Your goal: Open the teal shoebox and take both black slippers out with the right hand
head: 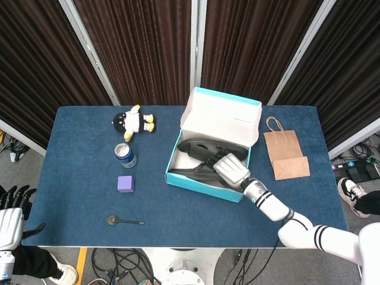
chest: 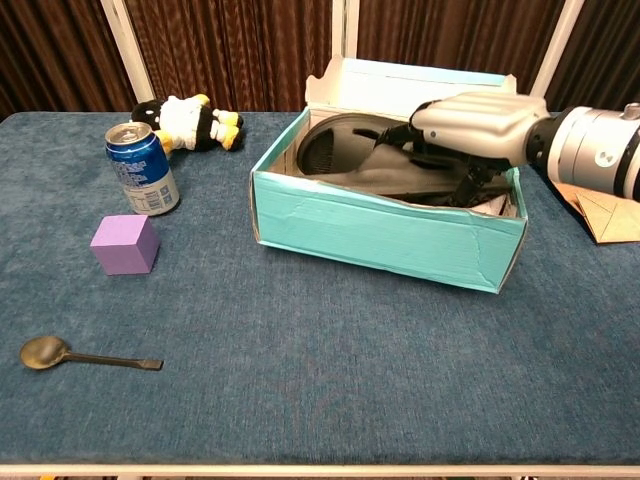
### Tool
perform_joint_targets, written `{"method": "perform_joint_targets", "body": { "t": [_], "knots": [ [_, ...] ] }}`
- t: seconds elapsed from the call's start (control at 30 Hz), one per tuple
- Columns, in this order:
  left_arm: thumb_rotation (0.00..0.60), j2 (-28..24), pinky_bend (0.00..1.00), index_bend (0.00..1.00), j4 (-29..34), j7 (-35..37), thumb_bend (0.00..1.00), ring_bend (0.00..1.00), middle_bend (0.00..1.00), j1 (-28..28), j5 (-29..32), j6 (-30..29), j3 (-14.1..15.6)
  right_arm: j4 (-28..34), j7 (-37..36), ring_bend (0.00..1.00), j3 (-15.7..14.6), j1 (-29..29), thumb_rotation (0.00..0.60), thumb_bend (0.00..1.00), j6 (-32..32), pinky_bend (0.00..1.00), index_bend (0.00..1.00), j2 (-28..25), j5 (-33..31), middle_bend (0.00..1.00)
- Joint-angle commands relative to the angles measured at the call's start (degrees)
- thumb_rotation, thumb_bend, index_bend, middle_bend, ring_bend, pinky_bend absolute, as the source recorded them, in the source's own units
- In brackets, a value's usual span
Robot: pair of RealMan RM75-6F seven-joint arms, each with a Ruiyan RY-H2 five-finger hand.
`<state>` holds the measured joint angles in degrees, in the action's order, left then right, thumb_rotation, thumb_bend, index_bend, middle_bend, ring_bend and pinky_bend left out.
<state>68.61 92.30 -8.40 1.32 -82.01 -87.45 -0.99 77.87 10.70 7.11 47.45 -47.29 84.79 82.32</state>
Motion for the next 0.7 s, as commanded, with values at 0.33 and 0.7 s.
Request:
{"method": "perform_joint_targets", "body": {
  "t": [0.33,0.7],
  "knots": [
    [0.600,-0.04,0.11,0.18,-0.19,0.83,0.00,0.02,0.10,-0.05,-0.49,0.02,0.06,5.43,3.52,0.36,1.03,2.65,0.600,0.67,1.18,0.06,0.59,-7.28,1.02,0.47],
    [0.600,-0.67,0.11,0.18,1.17,-0.19,0.00,0.02,0.10,-0.59,-0.29,0.44,-0.42,13.79,-3.12,0.35,1.13,-3.47,0.600,0.68,-11.63,0.05,0.60,-15.09,5.26,0.47]
  ]
}}
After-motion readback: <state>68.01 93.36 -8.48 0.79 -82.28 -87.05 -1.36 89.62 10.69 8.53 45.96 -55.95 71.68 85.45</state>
